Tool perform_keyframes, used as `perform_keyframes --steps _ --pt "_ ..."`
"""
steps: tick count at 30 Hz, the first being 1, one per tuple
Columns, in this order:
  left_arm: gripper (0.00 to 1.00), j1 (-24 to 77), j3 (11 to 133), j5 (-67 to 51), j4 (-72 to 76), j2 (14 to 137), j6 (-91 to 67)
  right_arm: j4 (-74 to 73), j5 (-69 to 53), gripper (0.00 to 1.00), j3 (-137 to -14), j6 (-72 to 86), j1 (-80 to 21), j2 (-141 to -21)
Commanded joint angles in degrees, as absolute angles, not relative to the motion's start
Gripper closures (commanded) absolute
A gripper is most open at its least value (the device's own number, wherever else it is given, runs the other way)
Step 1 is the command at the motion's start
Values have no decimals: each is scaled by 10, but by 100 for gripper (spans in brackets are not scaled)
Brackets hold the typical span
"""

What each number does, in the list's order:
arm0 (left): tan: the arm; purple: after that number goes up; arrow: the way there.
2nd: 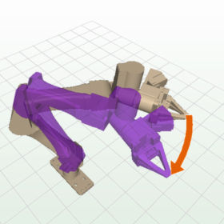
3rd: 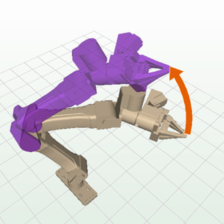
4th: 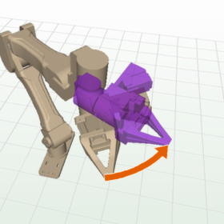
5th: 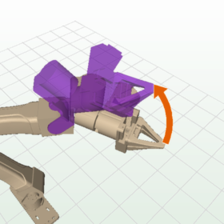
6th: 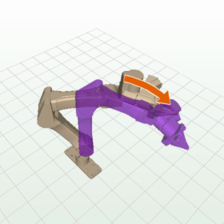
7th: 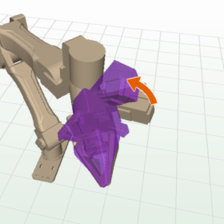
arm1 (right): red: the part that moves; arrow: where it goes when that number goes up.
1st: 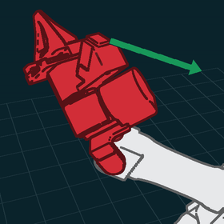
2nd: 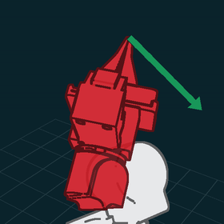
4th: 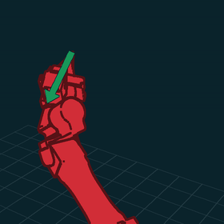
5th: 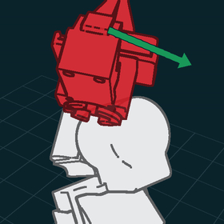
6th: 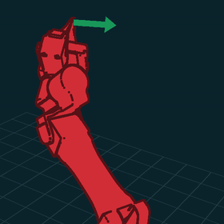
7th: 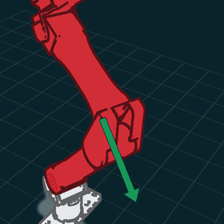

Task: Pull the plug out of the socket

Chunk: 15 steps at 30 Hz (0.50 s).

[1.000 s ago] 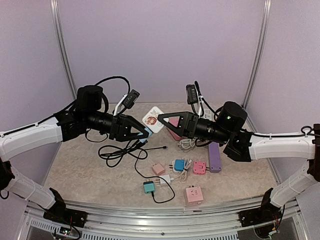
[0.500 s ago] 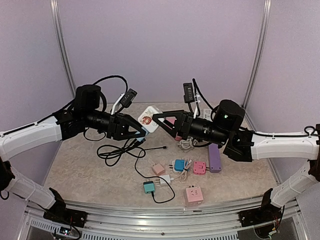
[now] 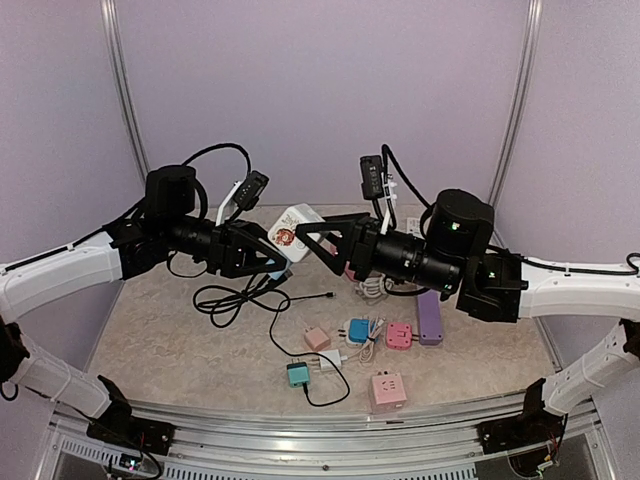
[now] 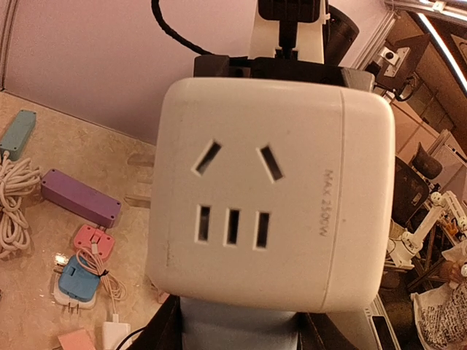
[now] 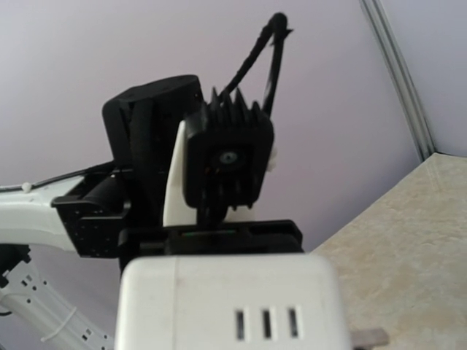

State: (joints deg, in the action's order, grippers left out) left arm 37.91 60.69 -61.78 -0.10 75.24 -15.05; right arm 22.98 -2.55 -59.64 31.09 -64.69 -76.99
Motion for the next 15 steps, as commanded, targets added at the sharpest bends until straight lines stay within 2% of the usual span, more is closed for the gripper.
perform_keyframes --steps 1,15 --pt "100 374 619 -554 -19 753 -186 149 61 100 -595 265 -640 -766" --pt "100 376 617 -569 -12 752 -183 322 -120 100 -520 427 -566 -745"
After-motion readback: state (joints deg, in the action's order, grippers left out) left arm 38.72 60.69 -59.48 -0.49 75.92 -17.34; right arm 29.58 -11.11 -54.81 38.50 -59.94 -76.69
